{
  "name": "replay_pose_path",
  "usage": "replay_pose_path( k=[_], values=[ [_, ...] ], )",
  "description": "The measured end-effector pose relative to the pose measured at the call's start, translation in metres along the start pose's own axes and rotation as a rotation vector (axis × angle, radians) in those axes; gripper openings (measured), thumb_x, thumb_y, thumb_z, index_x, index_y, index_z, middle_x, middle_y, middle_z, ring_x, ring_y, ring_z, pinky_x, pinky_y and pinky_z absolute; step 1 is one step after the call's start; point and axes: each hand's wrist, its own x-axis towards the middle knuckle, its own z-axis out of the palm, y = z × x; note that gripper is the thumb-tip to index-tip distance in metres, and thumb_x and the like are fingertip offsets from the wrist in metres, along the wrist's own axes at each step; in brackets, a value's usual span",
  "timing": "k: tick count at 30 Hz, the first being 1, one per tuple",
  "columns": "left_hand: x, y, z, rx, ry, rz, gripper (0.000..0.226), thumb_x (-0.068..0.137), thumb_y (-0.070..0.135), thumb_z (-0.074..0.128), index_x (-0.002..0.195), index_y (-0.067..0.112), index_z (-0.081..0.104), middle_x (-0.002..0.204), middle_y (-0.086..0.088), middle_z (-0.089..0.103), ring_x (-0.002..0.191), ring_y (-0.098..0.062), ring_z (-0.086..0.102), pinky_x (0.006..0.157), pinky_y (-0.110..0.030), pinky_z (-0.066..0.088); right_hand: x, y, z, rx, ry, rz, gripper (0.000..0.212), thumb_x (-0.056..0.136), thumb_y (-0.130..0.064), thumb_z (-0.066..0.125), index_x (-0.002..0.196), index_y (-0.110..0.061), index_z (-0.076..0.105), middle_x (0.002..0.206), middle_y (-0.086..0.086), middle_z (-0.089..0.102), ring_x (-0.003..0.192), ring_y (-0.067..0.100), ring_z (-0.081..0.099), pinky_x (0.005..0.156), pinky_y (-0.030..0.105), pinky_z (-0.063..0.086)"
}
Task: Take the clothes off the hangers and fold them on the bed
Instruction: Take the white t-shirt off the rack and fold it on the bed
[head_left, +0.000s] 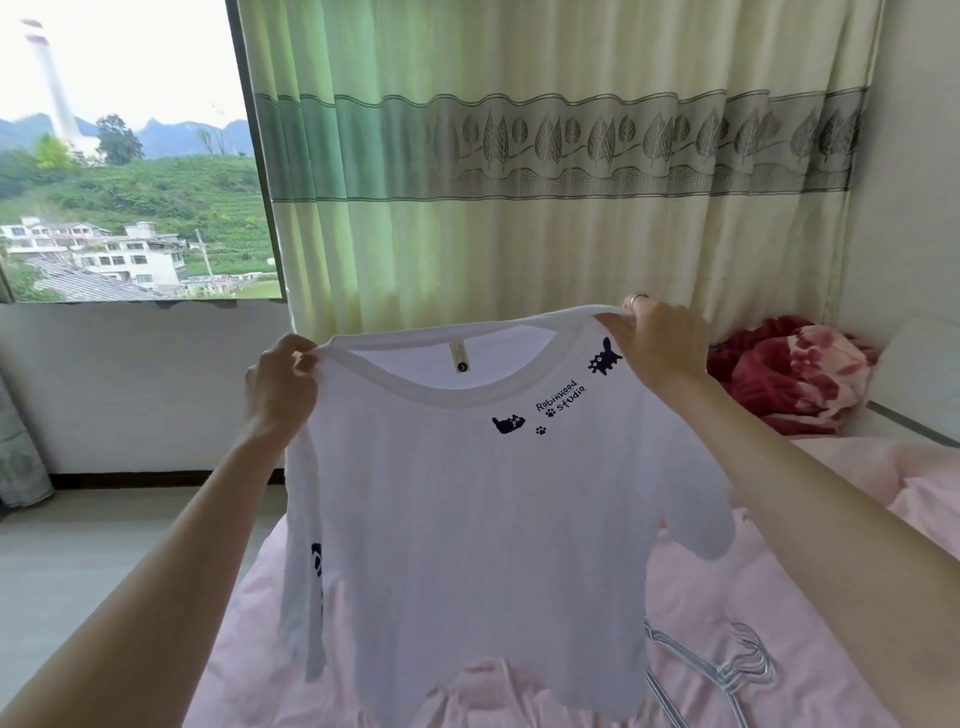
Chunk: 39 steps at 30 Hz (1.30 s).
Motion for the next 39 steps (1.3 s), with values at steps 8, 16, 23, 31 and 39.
replay_pose_path(
  k=[8,16,23,31,39],
  values=[
    [-0.029,-0.001,0.005,0.014,-0.15,-0.043,0.027,0.097,0.004,0.031,0.116,0.002,0.05,0.106,-0.027,0.057,0.1,-0.039,0.054,0.073,-0.034,0.035,-0.029,0.009,0.001,0.349,-0.418,0.131,0.031,0.084,-0.047,0.063,0.081,-0.017,0.057,0.079,0.002,0.063,0.082,0.024,0.057,0.07,0.031,0.039],
    [-0.11,-0.028,-0.02,0.255,-0.533,0.105,0.044,0.085,0.031,0.067,0.117,0.007,0.049,0.099,-0.004,0.051,0.089,-0.022,0.048,0.071,-0.029,0.033,-0.089,0.017,0.004,0.078,-0.72,0.077,0.054,0.066,-0.063,0.071,0.09,-0.016,0.063,0.089,0.001,0.062,0.101,0.024,0.056,0.082,0.034,0.042],
    [-0.158,-0.06,-0.039,0.459,-0.566,0.094,0.022,0.079,0.013,0.073,0.086,-0.003,0.06,0.088,-0.016,0.061,0.081,-0.028,0.05,0.065,-0.031,0.026,-0.144,0.015,-0.022,0.121,-0.81,0.114,0.04,0.075,-0.043,0.073,0.061,-0.019,0.044,0.072,0.0,0.05,0.082,0.023,0.047,0.067,0.029,0.031],
    [-0.198,-0.052,-0.082,0.107,-0.375,-0.076,0.022,0.089,0.012,0.06,0.077,-0.005,0.055,0.071,-0.012,0.051,0.071,-0.025,0.043,0.061,-0.034,0.028,-0.188,0.001,-0.066,0.389,-0.557,0.341,0.015,0.09,-0.024,0.059,0.082,-0.012,0.064,0.095,0.013,0.066,0.099,0.033,0.057,0.071,0.032,0.036],
    [-0.278,-0.023,-0.143,-0.053,-0.13,-0.078,0.014,0.099,0.013,0.036,0.086,0.009,0.04,0.076,-0.013,0.048,0.074,-0.028,0.043,0.061,-0.034,0.028,-0.259,-0.037,-0.144,0.482,-0.313,0.515,0.008,0.086,-0.015,0.049,0.087,-0.016,0.057,0.091,0.005,0.061,0.092,0.03,0.054,0.074,0.033,0.041]
  ],
)
